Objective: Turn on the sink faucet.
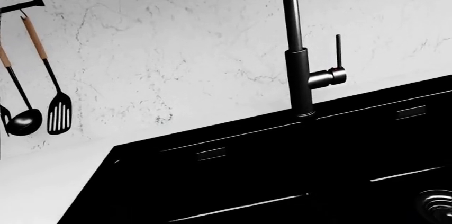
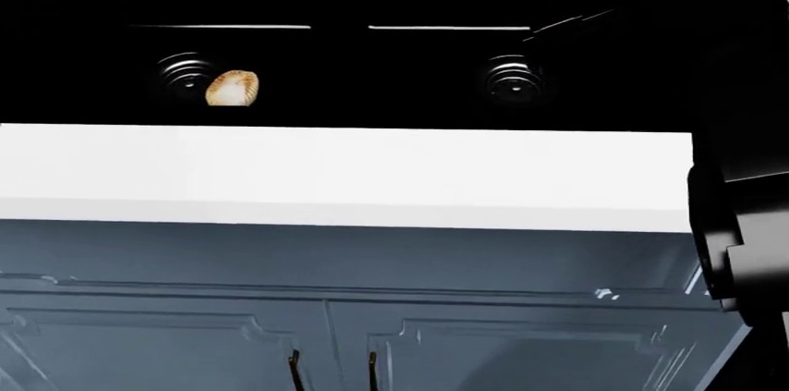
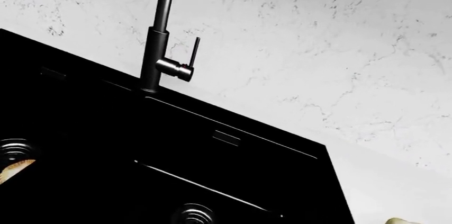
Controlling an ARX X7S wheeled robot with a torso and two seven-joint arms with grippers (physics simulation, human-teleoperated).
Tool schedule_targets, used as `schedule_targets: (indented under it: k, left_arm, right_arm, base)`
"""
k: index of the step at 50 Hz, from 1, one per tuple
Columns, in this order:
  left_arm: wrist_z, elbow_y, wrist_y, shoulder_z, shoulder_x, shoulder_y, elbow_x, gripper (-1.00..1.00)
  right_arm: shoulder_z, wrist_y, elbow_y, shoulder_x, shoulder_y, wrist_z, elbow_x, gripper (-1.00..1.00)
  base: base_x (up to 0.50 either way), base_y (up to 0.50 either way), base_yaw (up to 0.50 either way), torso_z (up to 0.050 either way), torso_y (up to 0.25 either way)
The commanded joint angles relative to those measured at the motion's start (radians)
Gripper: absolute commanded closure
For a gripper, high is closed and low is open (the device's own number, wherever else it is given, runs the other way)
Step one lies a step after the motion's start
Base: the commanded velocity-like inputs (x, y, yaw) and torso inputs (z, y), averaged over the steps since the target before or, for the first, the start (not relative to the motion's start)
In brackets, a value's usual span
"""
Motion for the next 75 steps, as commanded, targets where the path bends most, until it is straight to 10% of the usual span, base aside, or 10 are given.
schedule_targets:
  k: [1, 75]
  left_arm:
    - [0.001, 0.016, -0.042, -0.010, -0.001, -0.031, -0.017, -1.00]
    - [-0.016, -0.134, -0.096, -0.029, 0.034, -0.101, -0.056, -1.00]
  right_arm:
    - [0.088, 0.004, 0.026, -0.036, 0.003, 0.010, 0.072, -1.00]
    - [0.136, 0.010, 0.068, -0.068, 0.012, 0.046, 0.123, -1.00]
  base:
    - [0.00, 0.00, 0.00, 0.010, -0.125]
    - [0.19, 0.00, 0.00, 0.000, 0.000]
